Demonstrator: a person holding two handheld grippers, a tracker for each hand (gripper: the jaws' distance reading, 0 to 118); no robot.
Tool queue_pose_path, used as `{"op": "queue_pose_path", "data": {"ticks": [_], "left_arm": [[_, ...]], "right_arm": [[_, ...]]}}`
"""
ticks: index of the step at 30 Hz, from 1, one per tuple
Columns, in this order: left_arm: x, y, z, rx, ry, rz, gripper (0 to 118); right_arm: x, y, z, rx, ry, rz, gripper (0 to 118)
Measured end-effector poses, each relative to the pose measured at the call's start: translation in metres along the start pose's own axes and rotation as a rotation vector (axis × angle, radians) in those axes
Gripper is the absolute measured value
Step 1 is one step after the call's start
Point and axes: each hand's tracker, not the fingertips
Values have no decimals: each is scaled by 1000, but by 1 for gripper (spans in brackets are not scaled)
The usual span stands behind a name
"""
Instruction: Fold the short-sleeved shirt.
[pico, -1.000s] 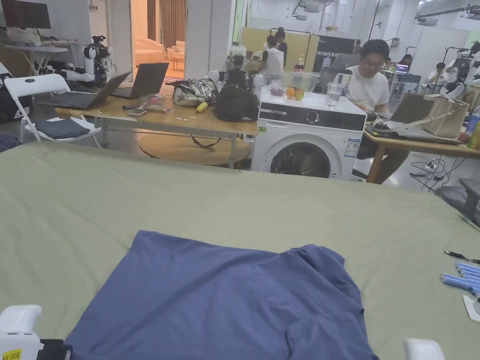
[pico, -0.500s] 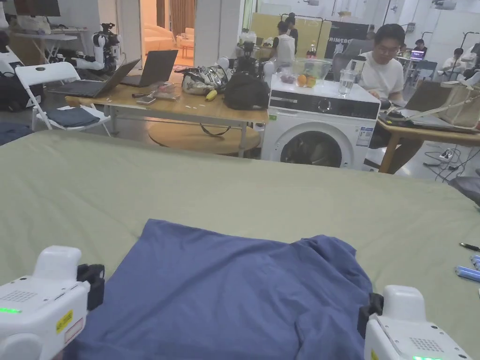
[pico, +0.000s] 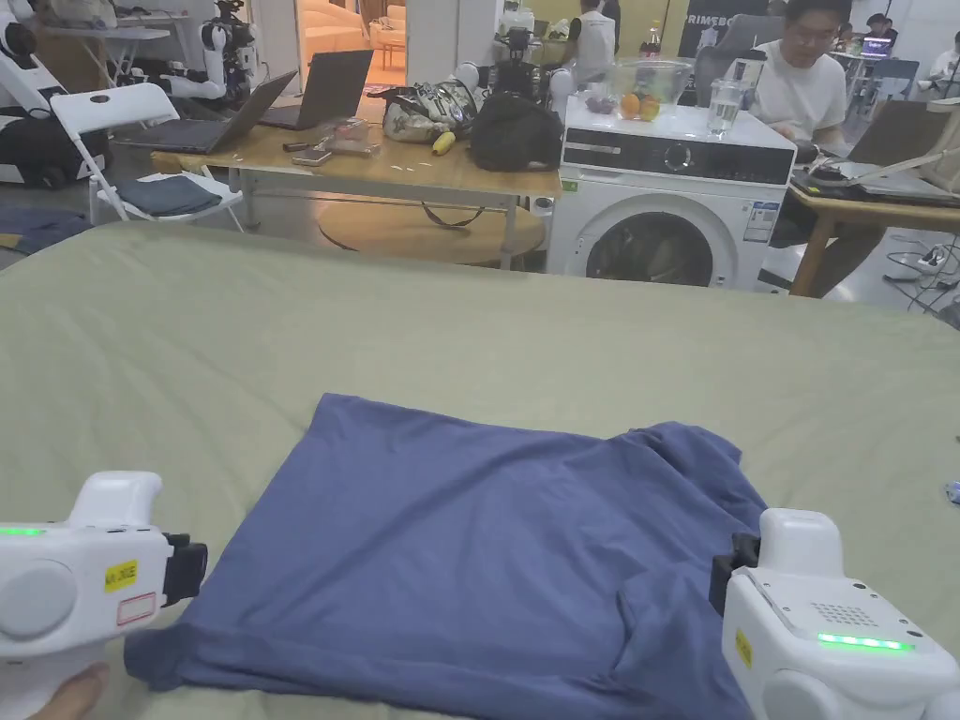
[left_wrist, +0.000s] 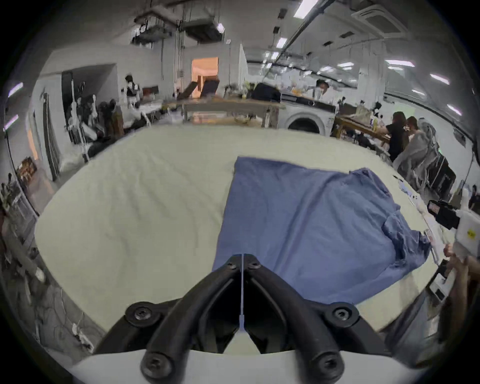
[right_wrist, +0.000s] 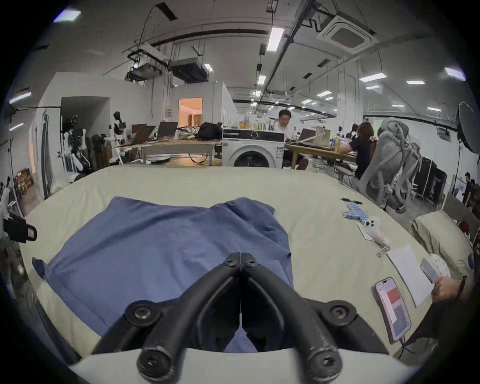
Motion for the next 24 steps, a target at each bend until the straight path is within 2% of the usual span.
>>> {"op": "queue_pose_path", "data": {"ticks": [2, 4, 5, 6, 10, 13, 15, 16, 17, 18, 20, 21, 24], "left_arm": [[-8, -3, -2, -60, -48, 75, 29], [-15, -9, -10, -114, -41, 112, 33], [-15, -11, -14, -135, -27, 114, 45], [-16, -15, -20, -161, -14, 116, 50], [-12, -33, -51, -302, 29, 124, 52], [2, -37, -48, -240, 74, 61, 52], [13, -36, -48, -248, 92, 11, 43], [18, -37, -48, -244, 87, -23, 29], [16, -33, -45, -243, 67, -31, 6], [18, -34, -45, -241, 21, 0, 2], [21, -36, -45, -244, 54, -30, 2], [19, -35, -44, -243, 54, -33, 2], [19, -38, -41, -232, 48, -16, 2]], "right_arm": [[3, -2, -2, -19, 0, 0, 0], [5, -5, -4, -41, -4, 1, 0], [6, -6, -5, -49, -7, 1, 0], [7, -7, -5, -57, -7, 2, 0], [13, -12, -4, -101, -15, 6, 0], [24, -14, -2, -148, -23, 11, 0], [34, -14, -1, -218, -18, 13, 0], [40, -14, -1, -247, -10, 13, 0], [46, -15, 0, -277, -14, 20, 5], [54, -16, 2, -304, -2, 15, 16], [65, -22, 3, -367, -1, 24, 46], [69, -27, 3, -402, -4, 35, 50], [79, -49, 3, -468, 5, 25, 50]]}}
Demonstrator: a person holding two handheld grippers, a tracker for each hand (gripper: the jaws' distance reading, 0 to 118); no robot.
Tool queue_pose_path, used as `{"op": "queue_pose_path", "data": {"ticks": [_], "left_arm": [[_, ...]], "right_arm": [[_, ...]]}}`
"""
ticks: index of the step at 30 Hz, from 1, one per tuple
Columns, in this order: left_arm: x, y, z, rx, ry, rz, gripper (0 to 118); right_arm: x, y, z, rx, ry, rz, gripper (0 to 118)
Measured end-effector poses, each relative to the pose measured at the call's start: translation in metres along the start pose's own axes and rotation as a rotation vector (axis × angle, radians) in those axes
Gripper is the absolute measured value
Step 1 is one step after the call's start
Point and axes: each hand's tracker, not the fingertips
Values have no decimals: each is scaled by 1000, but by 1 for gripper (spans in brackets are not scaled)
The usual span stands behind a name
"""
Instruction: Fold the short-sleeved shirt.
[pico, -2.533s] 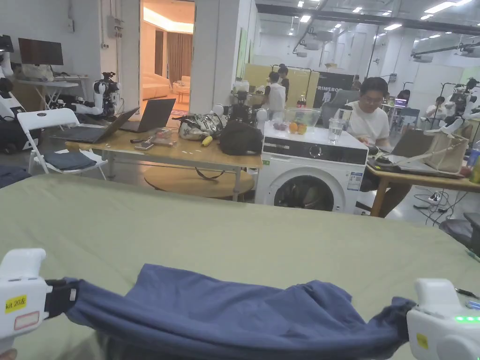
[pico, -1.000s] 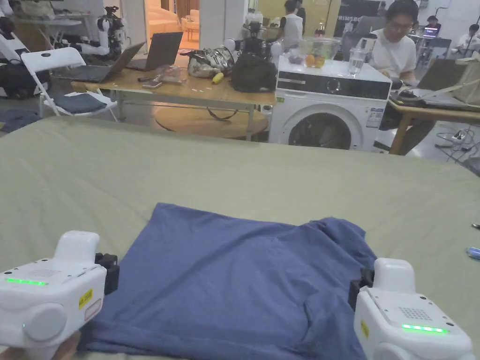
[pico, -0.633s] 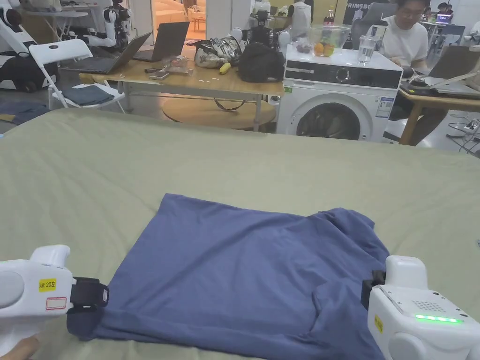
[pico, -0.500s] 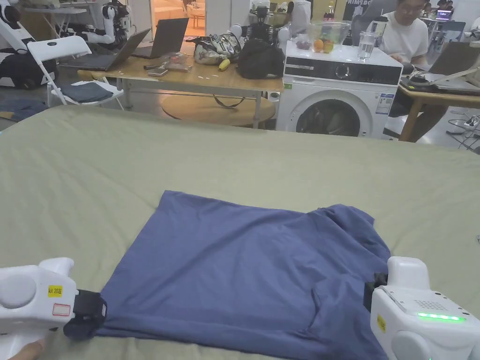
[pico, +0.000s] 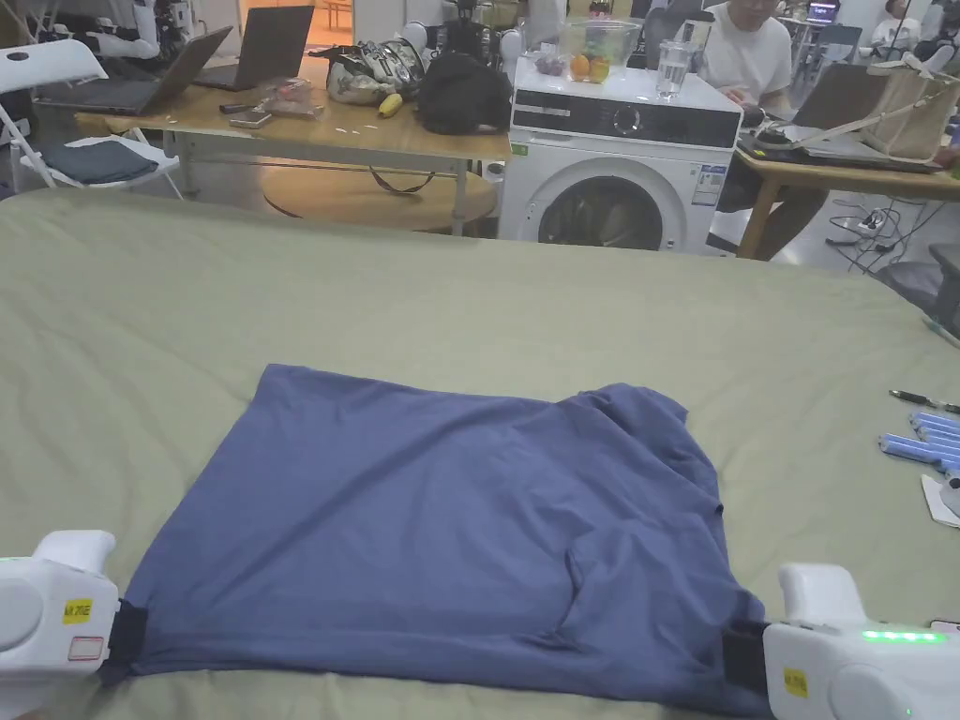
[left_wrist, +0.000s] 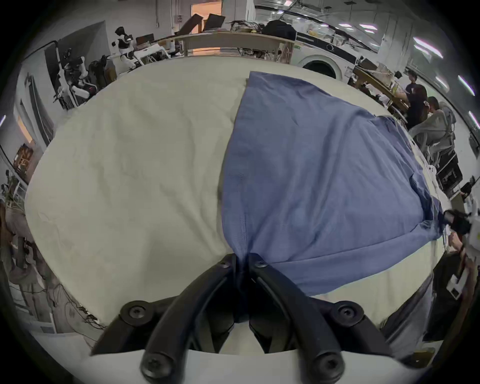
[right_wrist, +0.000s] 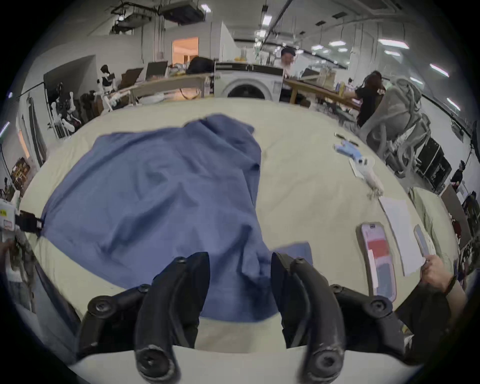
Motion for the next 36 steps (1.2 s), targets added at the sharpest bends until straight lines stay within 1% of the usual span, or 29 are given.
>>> {"op": "queue_pose_path", "data": {"ticks": [2, 3, 4, 5, 6, 7, 8, 9, 10, 13, 17, 22, 24, 25, 29, 30, 34, 36], "left_arm": [[-6, 2, -2, 4, -5, 3, 2], [-6, 2, -2, 5, -6, 4, 2], [-5, 1, -1, 7, -6, 3, 2], [-7, 2, -1, 8, -8, 1, 2], [-8, 1, 0, 12, -11, 4, 2], [-9, 0, 1, 16, -16, 6, 2], [-10, -1, 2, 21, -22, 10, 2], [-13, -1, 3, 26, -28, 18, 2], [-14, -1, 4, 34, -34, 22, 2], [-13, 0, 13, 61, -46, 17, 2], [-14, 10, 32, 136, -88, 42, 2], [-17, 40, 56, 258, -144, 71, 2], [-18, 57, 60, 288, -144, 66, 2], [-20, 66, 58, 296, -145, 69, 2], [-23, 108, 47, 327, -165, 88, 2], [-23, 118, 42, 327, -167, 89, 2], [-18, 156, 9, 314, -149, 91, 2], [-17, 172, -12, 276, -133, 97, 2]], "right_arm": [[0, -12, -13, -81, 14, 11, 49], [0, -16, -18, -105, 25, 12, 47], [-2, -20, -22, -90, 31, 10, 45], [-4, -23, -20, -42, 20, 20, 37], [-6, -23, -17, -17, 9, 28, 21], [-6, -21, -17, -30, 23, 23, 4], [-6, -21, -18, -26, 48, 12, 1], [-5, -21, -18, -21, 69, -11, 1], [-5, -20, -17, -27, 51, -3, 1], [-2, -18, -8, -8, 70, -23, 0], [-1, -4, 12, 32, 80, -29, 0], [5, 32, 26, 116, 94, -70, 0], [5, 50, 26, 136, 81, -72, 0], [6, 58, 26, 162, 77, -92, 0], [5, 99, 9, 180, 62, -133, 0], [3, 108, 2, 180, 57, -131, 0], [-1, 141, -42, 146, 33, -155, 0], [-1, 153, -67, 124, 43, -161, 0]]}}
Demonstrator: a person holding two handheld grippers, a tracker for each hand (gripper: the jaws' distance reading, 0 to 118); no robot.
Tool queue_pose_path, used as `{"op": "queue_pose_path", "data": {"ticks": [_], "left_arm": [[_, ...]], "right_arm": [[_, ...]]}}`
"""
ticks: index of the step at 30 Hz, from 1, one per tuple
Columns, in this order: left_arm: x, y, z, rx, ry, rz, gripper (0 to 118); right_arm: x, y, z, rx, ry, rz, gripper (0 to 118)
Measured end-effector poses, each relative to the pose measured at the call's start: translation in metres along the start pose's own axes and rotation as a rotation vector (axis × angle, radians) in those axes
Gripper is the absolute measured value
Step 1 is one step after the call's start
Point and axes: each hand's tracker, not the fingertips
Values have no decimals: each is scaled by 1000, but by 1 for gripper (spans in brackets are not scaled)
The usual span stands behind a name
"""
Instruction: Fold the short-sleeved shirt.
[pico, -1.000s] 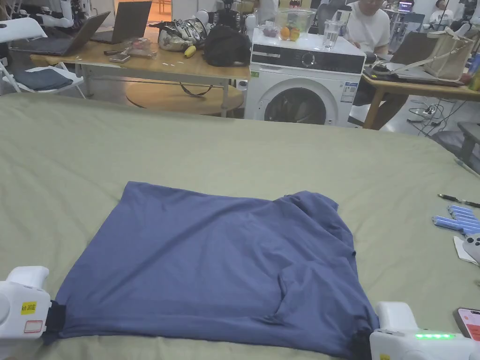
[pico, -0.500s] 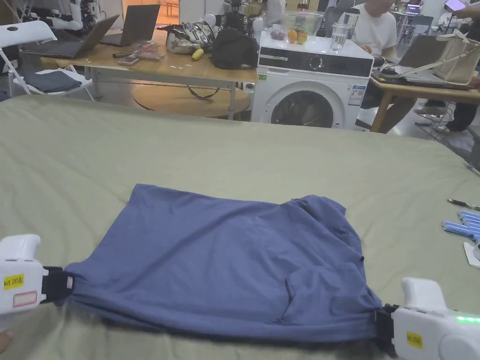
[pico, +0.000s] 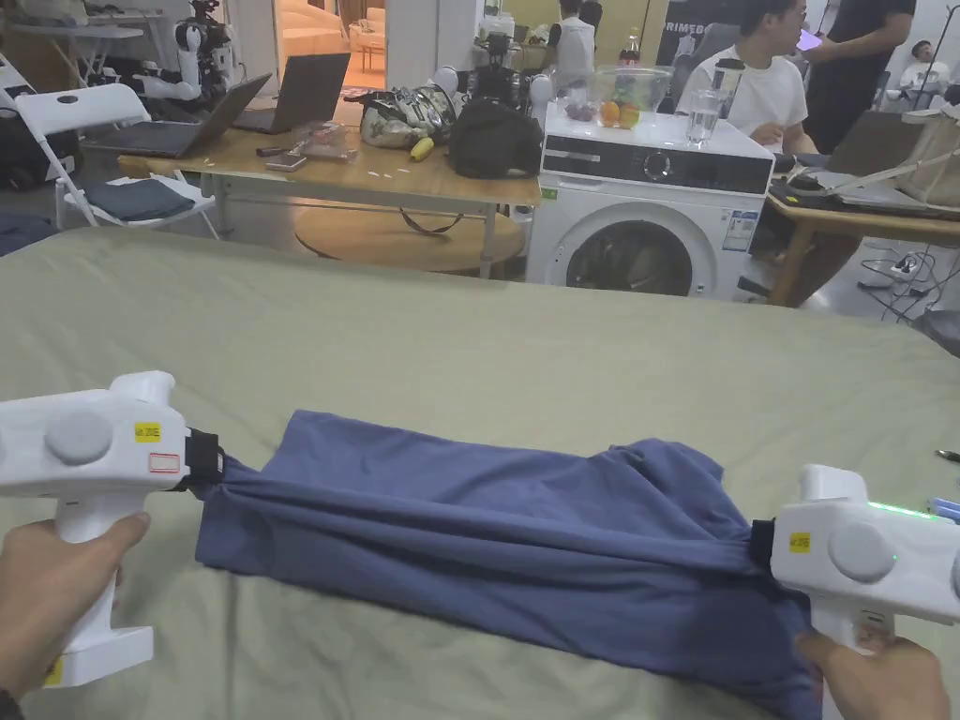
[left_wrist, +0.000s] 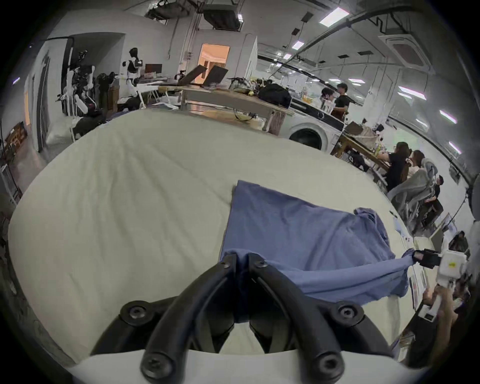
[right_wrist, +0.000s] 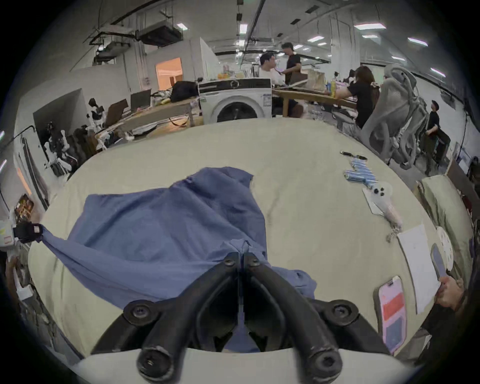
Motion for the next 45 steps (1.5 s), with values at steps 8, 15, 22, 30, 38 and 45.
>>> {"op": "queue_pose_path", "data": {"ticks": [8, 15, 22, 30, 38, 45], "left_arm": [[0, 4, -61, -119, 45, -24, 2], [4, -1, -76, -190, 57, -30, 25], [23, -16, -15, 27, -50, -49, 36], [48, -69, 49, 268, 34, -153, 0], [11, -65, 43, 120, 13, -110, 0], [-9, -35, 2, -128, -16, 9, 2]], "right_arm": [[0, 15, -60, -79, 10, 62, 0], [-1, 12, -72, -101, -20, 96, 18], [-14, 6, 0, 149, -14, 56, 44], [-43, -46, 60, 336, -7, 48, 0], [-52, -71, 69, 314, 27, 34, 0], [-47, -73, 65, 280, 7, 65, 0]]}}
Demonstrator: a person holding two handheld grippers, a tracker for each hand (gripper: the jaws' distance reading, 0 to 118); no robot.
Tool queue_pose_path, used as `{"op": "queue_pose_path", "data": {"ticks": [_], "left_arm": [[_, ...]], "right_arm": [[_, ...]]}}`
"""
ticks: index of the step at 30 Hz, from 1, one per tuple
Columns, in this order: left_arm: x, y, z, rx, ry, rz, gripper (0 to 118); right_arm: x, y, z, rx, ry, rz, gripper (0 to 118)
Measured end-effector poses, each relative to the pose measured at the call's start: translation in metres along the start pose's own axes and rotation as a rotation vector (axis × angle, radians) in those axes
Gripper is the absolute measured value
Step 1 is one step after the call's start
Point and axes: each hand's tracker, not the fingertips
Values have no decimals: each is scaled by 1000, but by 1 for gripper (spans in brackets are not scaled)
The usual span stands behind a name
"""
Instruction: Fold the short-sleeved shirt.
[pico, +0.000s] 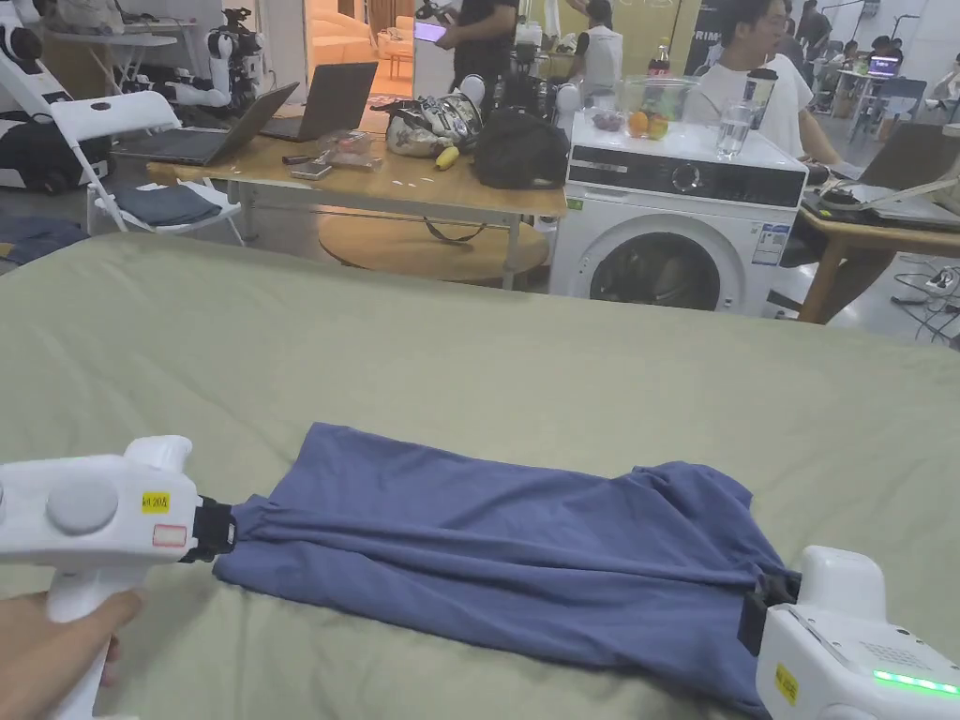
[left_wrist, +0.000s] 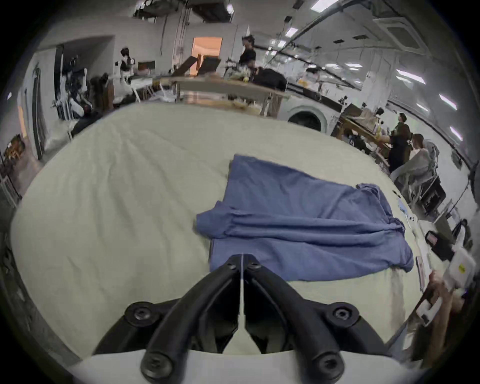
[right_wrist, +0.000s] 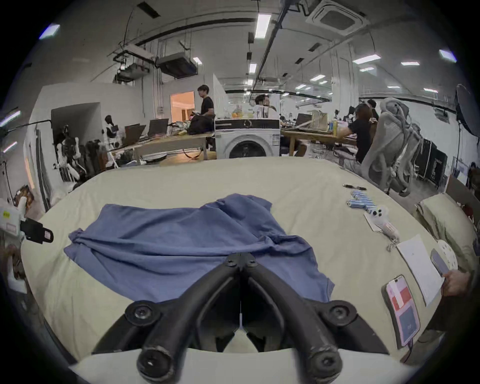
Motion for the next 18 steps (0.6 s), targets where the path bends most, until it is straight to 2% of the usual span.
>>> {"op": "queue_pose_path", "data": {"ticks": [1, 2, 3, 4, 9, 11, 12, 13, 15, 16, 18], "left_arm": [[-4, 5, -9, -37, -20, 24, 8], [-7, 10, -18, -72, -36, 48, 28], [-7, 12, -27, -101, -20, 49, 42], [-3, 11, -32, -119, 1, 50, 50], [12, -6, -74, -335, 151, -27, 52], [30, -17, -61, -218, 195, -86, 50], [36, -17, -58, -225, 223, -97, 43], [42, -22, -56, -216, 215, -148, 35], [51, -28, -51, -205, 216, -214, 8], [44, -20, -51, -209, 214, -210, 1], [39, -23, -39, -180, 176, -187, 0]], "right_arm": [[1, 0, -1, -5, -2, 6, 0], [2, -1, -1, -12, -5, 13, 0], [3, -2, -2, -19, -6, 17, 0], [4, -3, -3, -25, -7, 19, 0], [10, -10, -10, -75, -15, 30, 0], [14, -11, -13, -108, -18, 23, 0], [17, -12, -14, -129, -15, 19, 0], [21, -12, -17, -143, -13, 10, 0], [31, -10, -21, -186, -19, 1, 0], [37, -7, -23, -209, -22, 1, 5], [51, -3, -25, -249, -25, -6, 18]]}}
